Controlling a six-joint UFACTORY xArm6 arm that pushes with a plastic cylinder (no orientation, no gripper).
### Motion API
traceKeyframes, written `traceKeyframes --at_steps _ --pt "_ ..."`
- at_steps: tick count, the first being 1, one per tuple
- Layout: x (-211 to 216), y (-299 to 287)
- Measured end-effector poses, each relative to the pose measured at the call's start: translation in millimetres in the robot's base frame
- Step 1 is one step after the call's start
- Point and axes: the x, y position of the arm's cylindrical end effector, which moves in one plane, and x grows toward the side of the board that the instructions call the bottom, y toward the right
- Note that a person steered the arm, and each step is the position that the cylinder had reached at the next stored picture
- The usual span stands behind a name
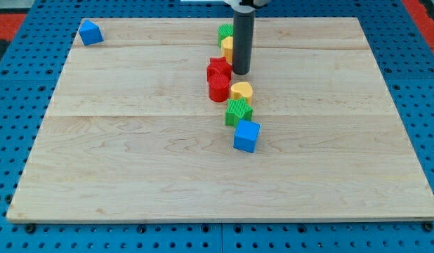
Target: Slide the yellow heart with green star below to the red blocks
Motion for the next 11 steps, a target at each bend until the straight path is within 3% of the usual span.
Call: traceKeyframes --at_steps 2,4,11 --pt "54.2 16.7" --pt "72.5 45.5" --pt "73.5 -0.4"
